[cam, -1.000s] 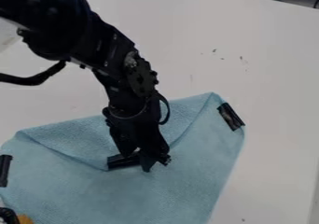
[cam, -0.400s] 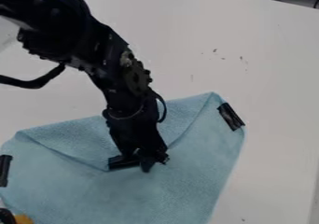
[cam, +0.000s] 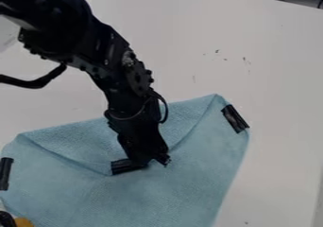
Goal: Unfold the cloth from bottom to top
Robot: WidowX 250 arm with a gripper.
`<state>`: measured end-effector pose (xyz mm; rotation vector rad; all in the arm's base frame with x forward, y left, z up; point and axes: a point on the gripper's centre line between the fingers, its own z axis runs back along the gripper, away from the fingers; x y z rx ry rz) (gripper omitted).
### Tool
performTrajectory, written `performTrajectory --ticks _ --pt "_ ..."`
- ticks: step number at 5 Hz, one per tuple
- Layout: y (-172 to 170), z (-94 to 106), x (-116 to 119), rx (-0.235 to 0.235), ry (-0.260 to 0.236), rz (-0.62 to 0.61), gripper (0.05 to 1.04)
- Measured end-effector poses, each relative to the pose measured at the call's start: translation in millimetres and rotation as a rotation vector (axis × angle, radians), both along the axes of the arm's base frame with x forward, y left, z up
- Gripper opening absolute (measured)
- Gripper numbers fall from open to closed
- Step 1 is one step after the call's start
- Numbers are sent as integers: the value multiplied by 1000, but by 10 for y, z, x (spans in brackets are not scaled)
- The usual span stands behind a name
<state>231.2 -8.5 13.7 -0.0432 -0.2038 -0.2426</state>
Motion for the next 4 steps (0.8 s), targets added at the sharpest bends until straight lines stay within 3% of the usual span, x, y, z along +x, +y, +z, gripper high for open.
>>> performTrajectory --ticks 1,2,3,4 --pt "4 1 -2 1 4 5 56" --pt "18 33 21 21 21 -11 54" --pt "78 287 268 99 15 -77 54" --pt "244 609 733 183 -41 -158 54"
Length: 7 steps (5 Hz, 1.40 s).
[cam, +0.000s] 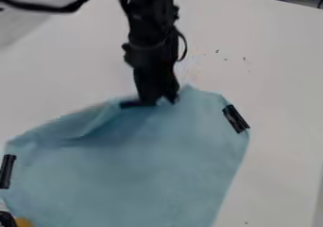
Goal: Unfold the cloth from bottom to top
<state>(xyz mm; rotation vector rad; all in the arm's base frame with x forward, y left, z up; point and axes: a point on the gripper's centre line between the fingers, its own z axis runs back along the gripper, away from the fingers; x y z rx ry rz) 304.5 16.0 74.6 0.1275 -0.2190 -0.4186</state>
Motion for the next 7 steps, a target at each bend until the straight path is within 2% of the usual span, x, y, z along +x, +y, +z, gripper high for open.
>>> performTrajectory --ticks 1,2,3,4,6,7 --pt "373 -22 367 4 -16 -38 54" --pt "686 -135 583 -26 -26 -36 54" --pt "876 -372 707 -69 -9 -18 54" --pt "963 -475 769 -106 -6 1 53" --pt "997 -503 839 -99 -6 -15 77" --pt "1040 -444 918 -75 -19 -36 228"
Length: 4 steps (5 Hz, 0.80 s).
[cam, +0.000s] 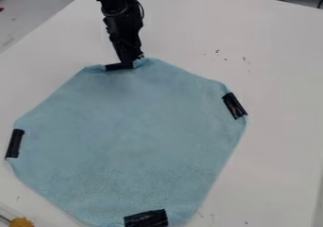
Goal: Unfold the cloth from bottom to top
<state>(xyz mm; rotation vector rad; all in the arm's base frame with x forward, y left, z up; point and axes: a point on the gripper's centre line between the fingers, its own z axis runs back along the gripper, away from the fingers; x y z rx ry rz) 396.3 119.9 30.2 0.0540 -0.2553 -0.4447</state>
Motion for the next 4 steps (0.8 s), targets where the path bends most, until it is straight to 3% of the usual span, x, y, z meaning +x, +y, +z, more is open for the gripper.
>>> performTrajectory --ticks 2,3,4 --pt "138 -49 280 48 -36 -69 796" --pt "241 -29 373 75 -58 -92 999" --pt "267 -12 375 110 -63 -100 1003"
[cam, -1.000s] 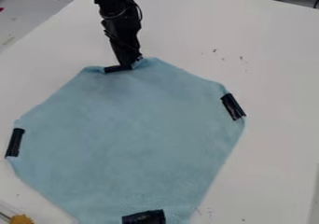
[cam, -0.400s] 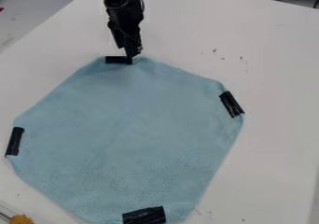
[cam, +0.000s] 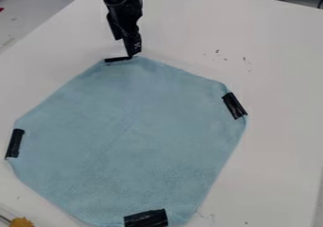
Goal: Unfold the cloth from bottom to top
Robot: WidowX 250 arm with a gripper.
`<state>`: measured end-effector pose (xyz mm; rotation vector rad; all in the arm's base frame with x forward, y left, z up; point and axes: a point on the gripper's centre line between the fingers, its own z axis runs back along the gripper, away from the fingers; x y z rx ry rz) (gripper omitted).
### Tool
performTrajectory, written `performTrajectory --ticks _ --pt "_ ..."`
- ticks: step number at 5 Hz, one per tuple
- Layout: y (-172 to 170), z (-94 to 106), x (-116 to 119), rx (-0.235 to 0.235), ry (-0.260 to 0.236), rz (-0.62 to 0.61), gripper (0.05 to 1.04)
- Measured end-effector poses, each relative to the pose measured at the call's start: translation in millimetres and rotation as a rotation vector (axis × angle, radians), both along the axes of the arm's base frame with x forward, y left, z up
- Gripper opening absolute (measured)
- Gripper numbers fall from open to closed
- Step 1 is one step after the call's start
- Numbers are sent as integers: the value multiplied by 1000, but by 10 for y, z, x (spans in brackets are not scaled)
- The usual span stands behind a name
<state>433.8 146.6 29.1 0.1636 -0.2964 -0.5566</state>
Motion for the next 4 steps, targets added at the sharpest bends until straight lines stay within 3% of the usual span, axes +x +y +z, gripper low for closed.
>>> performTrajectory --ticks 1,2,3,4 --pt "-169 199 -74 -14 70 25 999" --pt "-368 367 -123 -66 146 69 999" --pt "-533 564 -194 -121 174 151 999" --pt "-727 628 -267 -139 176 182 999"
